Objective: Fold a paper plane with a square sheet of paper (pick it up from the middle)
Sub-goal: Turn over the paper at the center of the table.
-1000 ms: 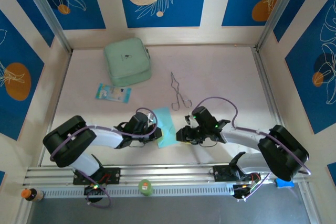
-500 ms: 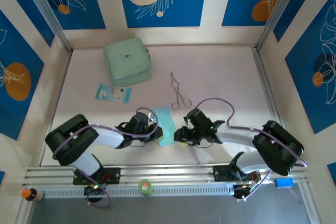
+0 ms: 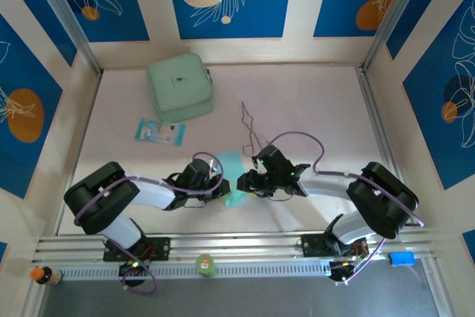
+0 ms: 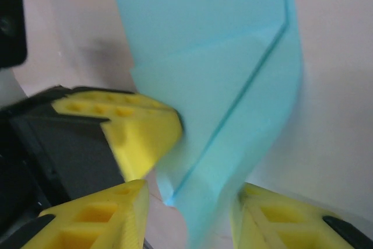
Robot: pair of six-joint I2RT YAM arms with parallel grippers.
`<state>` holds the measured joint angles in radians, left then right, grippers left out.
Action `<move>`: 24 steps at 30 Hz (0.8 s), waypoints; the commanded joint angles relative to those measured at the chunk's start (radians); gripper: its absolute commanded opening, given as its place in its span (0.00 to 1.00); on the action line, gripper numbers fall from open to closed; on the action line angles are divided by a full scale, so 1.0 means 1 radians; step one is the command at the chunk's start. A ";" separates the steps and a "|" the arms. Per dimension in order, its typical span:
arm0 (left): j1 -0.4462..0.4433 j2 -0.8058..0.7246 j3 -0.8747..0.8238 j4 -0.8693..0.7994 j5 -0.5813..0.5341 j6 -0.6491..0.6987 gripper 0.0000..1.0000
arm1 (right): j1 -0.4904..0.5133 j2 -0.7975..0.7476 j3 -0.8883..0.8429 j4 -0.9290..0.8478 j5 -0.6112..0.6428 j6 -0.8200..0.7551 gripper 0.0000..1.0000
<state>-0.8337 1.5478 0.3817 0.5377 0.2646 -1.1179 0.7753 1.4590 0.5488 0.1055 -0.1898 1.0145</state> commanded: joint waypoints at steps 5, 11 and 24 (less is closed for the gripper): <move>-0.006 0.011 -0.018 -0.059 -0.012 0.009 0.05 | -0.051 0.091 0.039 0.072 -0.069 -0.029 0.41; -0.005 -0.009 -0.017 -0.077 -0.020 0.011 0.05 | -0.073 0.095 0.058 0.024 -0.077 -0.038 0.42; -0.006 -0.038 -0.018 -0.101 -0.039 0.018 0.05 | -0.069 0.044 0.028 0.025 -0.078 0.028 0.48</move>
<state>-0.8337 1.5173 0.3813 0.4854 0.2489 -1.1172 0.7063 1.5333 0.5873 0.1173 -0.2398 1.0187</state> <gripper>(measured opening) 0.050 0.479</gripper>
